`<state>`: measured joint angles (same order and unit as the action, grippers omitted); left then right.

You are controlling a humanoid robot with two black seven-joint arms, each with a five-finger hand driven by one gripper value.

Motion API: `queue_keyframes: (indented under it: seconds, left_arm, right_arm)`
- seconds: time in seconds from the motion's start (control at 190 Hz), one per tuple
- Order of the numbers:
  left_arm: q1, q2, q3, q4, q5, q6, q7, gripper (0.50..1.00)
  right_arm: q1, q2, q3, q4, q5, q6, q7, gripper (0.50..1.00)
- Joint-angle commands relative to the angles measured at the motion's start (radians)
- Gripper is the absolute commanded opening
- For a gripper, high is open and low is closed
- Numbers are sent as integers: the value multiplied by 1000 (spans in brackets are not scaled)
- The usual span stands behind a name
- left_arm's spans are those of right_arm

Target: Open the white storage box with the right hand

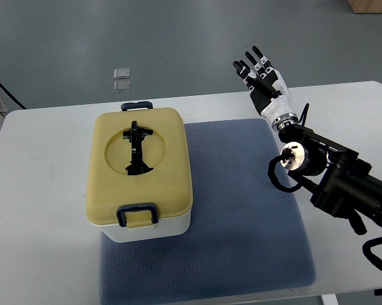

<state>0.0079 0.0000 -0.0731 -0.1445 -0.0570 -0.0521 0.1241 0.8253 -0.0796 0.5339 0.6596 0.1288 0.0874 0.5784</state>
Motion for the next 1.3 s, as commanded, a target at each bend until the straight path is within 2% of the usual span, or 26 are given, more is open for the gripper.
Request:
queue_keyframes:
  seconds: [0.0,1.295]
  left_arm:
    - [0,0,-1,6,0,0,0,1000]
    - [-5,0,-1,6,0,0,0,1000]
  right_arm:
    - [0,0,0,0,0,0,0,930]
    - [3,-9,-2,-15,2,5,0,930]
